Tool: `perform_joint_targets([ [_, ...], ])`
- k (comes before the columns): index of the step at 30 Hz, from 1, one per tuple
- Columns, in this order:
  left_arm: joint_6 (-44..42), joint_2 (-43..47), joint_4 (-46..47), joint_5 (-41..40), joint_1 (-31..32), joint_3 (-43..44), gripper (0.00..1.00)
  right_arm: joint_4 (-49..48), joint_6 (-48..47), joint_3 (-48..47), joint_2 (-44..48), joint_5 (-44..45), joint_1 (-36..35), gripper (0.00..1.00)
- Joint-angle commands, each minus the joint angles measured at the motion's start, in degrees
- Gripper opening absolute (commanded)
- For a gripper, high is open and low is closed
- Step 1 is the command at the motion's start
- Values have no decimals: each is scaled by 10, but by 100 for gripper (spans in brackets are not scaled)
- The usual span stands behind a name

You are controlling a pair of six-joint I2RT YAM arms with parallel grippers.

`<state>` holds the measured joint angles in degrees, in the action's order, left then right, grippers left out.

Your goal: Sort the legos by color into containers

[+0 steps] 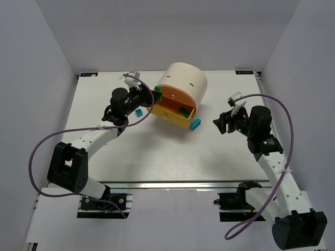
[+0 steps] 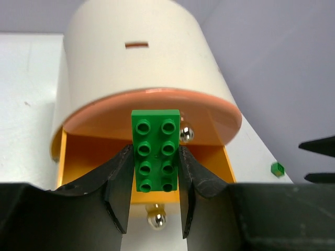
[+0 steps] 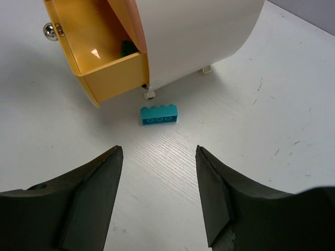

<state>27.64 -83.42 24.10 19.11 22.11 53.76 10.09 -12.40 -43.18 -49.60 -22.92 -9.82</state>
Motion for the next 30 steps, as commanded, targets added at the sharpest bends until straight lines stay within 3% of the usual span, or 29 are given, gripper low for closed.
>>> perform_joint_targets([
  [1,-11,-1,71,-46,8,8,25,-25,0,4,0,-15,11,64],
  [5,-15,-21,90,-57,14,6,35,-24,0,5,-3,-27,17,64],
  [6,-15,-28,94,-58,14,6,44,-24,-1,5,-4,-27,17,64],
  [9,-16,-37,104,-62,14,0,55,-24,-1,6,-5,-34,22,64],
  [12,-14,-46,111,-64,14,0,61,-24,-3,7,-5,-42,31,64],
  [21,-11,-7,112,-54,14,-6,66,-14,-32,10,6,-71,53,65],
  [24,-20,57,49,-44,14,-12,57,-8,-37,7,23,-10,60,65],
  [25,-21,77,28,-39,3,-12,50,2,-40,7,32,37,62,65],
  [26,-24,116,4,-23,3,-16,32,9,-44,9,33,64,62,66],
  [27,-53,137,-53,-20,3,-18,23,18,-45,9,33,90,66,67],
  [29,-99,177,-109,-7,3,-34,13,49,-53,12,21,170,67,68],
  [30,-135,216,-131,6,3,-48,13,63,-54,11,14,194,73,68],
])
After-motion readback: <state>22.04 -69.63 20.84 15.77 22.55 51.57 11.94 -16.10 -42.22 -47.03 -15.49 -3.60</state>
